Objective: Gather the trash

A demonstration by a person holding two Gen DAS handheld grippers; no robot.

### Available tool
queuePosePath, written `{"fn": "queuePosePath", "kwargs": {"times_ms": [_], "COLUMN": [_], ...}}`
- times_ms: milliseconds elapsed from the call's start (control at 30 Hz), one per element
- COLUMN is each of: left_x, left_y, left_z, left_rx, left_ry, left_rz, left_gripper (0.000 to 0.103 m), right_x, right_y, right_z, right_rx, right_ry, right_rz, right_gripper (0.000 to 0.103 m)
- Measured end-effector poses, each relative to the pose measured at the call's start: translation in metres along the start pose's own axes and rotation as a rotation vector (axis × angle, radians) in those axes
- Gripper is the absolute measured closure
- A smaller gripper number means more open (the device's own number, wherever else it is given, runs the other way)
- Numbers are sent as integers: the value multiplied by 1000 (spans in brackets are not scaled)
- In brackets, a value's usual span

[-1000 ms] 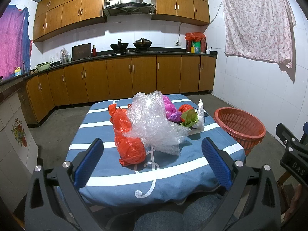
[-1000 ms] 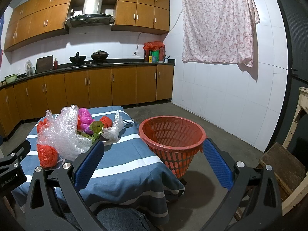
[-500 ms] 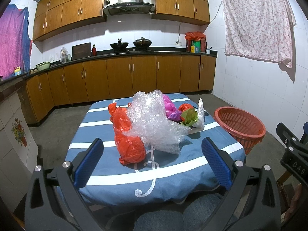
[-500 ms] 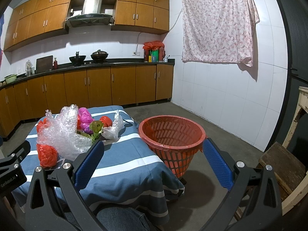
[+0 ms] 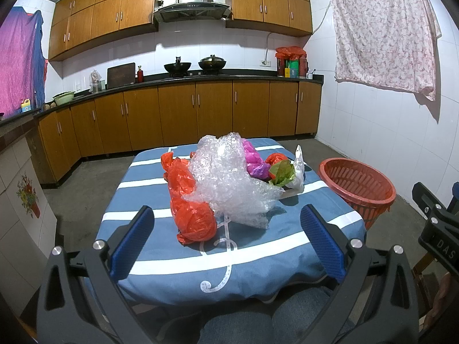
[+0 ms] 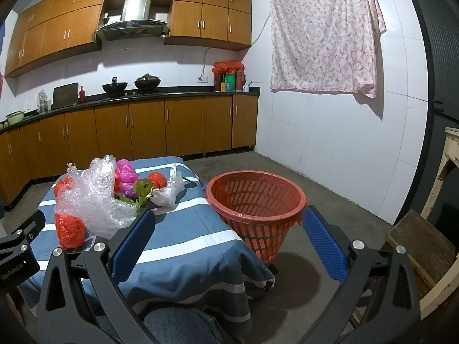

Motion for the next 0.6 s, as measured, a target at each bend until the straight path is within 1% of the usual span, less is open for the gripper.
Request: {"fn": "queuePosePath", "kwargs": {"times_ms": [367,500,533,600], "left_x": [1,-2,-9,-10], "left_y": [-3,-1,1,3], "left_z": [2,13,20,21], "left_rx": [1,-1,-1,0], "left_ry": [3,3,6,10], "left_rz": [-2,-14,-18,-31], "left_gripper": [4,4,4,4], "right_x": [-2,-3,-5,-6], "right_y": [-1,-2,-1,-3], "right_z": [2,4,6,10], "right_rx": [-2,-10,-13,-24], "right_ry": [2,9,13,23], "right_rz": [-1,-5,-7,-11], "right_gripper": [2,2,2,2]}}
Point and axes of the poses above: each gripper's, at about its wrist camera, not at the fingertips, and x roughly against the way its jaws point, y to its left, z to its underside, the point moved 2 cm from there along -x, roughly the way its jaws point, and after that the axes turned 9 degrees about x, right-handed, at the moved point
